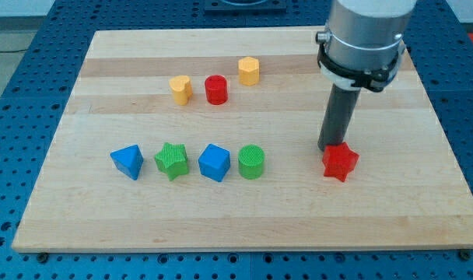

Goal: Place your arm below the green star

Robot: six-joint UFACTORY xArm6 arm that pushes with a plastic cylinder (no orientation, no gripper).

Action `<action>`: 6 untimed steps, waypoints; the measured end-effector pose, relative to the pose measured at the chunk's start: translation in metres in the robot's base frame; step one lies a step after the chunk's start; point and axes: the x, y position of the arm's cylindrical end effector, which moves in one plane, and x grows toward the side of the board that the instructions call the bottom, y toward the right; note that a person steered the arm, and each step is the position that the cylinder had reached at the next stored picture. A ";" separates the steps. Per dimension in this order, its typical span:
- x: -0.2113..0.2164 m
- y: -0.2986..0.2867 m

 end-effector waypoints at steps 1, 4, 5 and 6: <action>0.006 -0.001; 0.025 -0.052; 0.056 -0.054; 0.080 -0.087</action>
